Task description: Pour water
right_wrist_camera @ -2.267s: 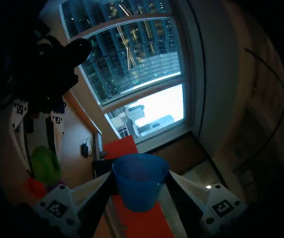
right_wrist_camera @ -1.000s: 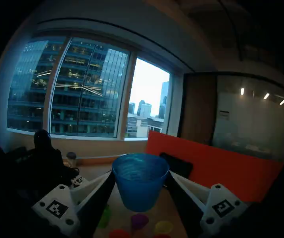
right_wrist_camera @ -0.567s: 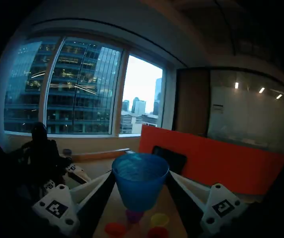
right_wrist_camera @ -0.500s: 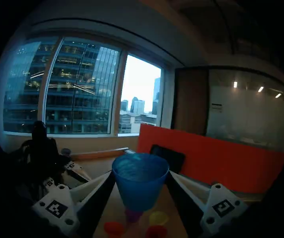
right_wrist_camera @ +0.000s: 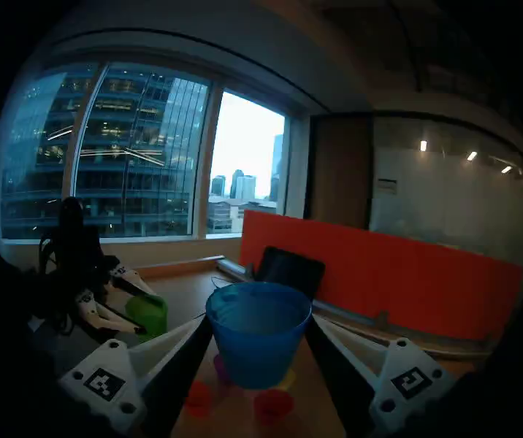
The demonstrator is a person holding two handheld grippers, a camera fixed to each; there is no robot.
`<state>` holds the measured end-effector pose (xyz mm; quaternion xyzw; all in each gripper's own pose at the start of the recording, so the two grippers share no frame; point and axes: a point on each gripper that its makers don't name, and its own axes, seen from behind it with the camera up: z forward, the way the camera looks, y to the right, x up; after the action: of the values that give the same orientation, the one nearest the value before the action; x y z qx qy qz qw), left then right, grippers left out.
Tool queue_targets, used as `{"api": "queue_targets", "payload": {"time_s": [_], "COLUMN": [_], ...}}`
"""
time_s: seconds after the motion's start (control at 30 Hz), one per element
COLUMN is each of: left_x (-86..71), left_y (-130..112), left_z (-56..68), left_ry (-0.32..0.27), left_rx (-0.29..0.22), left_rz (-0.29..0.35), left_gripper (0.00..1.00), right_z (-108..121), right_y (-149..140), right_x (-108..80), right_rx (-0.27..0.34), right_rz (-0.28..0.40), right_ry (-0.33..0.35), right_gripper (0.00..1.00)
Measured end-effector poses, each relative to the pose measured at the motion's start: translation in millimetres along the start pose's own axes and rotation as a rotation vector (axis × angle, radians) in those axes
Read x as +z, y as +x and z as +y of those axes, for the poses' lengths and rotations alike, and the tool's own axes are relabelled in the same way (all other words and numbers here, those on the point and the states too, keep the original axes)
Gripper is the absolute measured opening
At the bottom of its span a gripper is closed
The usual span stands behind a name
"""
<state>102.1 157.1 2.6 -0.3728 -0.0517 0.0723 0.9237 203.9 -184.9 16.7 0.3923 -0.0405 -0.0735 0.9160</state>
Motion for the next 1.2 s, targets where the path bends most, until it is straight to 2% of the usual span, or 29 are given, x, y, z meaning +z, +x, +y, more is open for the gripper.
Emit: {"api": "queue_targets", "payload": {"time_s": [0.2, 0.47, 1.2], "left_x": [0.9, 4.0, 14.9], "left_y": [-9, -25, -104], "left_z": [-5.5, -9.8, -16.8], "left_ry": [0.008, 0.006, -0.017], "left_rx": [0.008, 0.006, 0.027], "left_rz": [-0.028, -0.076, -0.305], "left_gripper": [0.88, 0.88, 0.88], "right_z": [4, 5, 2], "right_y": [-22, -53, -162], "right_x": [-8.3, -12.3, -12.2], "right_rx": [-0.008, 0.015, -0.003], "right_rz": [-0.03, -0.078, -0.298], "right_ry": [-0.003, 0.014, 0.061], "right_gripper": [0.91, 0.91, 0.93]}}
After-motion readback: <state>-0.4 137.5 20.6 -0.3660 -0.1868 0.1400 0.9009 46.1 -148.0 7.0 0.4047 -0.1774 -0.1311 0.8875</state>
